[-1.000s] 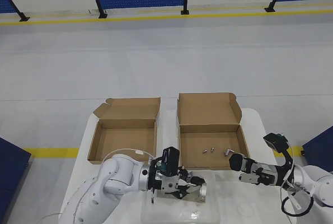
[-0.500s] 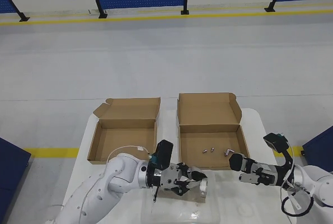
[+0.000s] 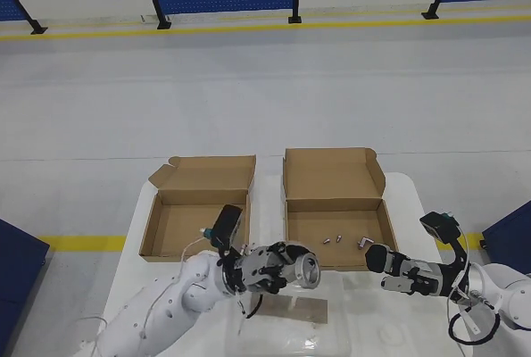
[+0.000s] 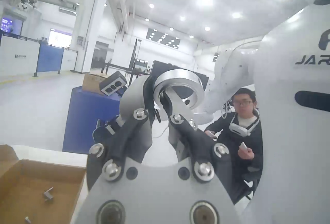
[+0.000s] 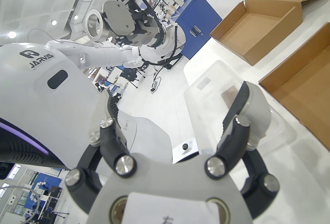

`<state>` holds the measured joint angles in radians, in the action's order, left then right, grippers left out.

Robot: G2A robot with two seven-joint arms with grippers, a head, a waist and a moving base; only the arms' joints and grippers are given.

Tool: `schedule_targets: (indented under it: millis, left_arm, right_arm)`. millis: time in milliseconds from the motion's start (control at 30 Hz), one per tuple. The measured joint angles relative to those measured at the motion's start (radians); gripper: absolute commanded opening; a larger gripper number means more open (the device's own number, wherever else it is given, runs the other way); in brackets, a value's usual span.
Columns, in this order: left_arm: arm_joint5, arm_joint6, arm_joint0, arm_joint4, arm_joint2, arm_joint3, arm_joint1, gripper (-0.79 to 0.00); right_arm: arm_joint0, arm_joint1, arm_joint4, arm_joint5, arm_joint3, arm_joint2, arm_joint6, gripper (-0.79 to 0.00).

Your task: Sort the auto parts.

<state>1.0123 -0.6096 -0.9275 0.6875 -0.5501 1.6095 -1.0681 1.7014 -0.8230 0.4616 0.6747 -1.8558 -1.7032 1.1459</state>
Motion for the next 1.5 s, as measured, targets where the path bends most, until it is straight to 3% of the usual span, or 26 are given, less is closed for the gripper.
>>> schedule_targets:
  millis: [100, 167, 300, 733, 1167, 1400, 1500]
  left_arm:
    - [0.000, -0.214, 0.043, 0.101, 0.070, -0.024, 0.010, -0.785]
    - [0.000, -0.277, 0.056, 0.092, 0.083, -0.020, 0.013, -0.785]
    - [0.000, -0.200, 0.055, 0.078, 0.082, -0.019, 0.013, -0.785]
    - [-0.006, -0.198, 0.050, 0.073, 0.076, -0.009, 0.012, -0.785]
    - [0.000, -0.198, -0.088, 0.033, -0.104, 0.090, -0.025, -0.785]
    - [0.000, -0.199, -0.136, 0.005, -0.161, 0.113, -0.061, -0.785]
    - [0.000, -0.199, -0.139, 0.002, -0.162, 0.113, -0.063, -0.785]
  right_arm:
    - [0.000, 0.000, 0.000, 0.000, 0.000, 0.000, 0.000, 0.000]
    - [0.000, 0.000, 0.000, 0.000, 0.000, 0.000, 0.000, 0.000]
    - [0.000, 0.000, 0.000, 0.000, 0.000, 0.000, 0.000, 0.000]
    - [0.000, 0.000, 0.000, 0.000, 0.000, 0.000, 0.000, 0.000]
    - [0.000, 0.000, 0.000, 0.000, 0.000, 0.000, 0.000, 0.000]
    - [0.000, 0.000, 0.000, 0.000, 0.000, 0.000, 0.000, 0.000]
    - [0.000, 0.000, 0.000, 0.000, 0.000, 0.000, 0.000, 0.000]
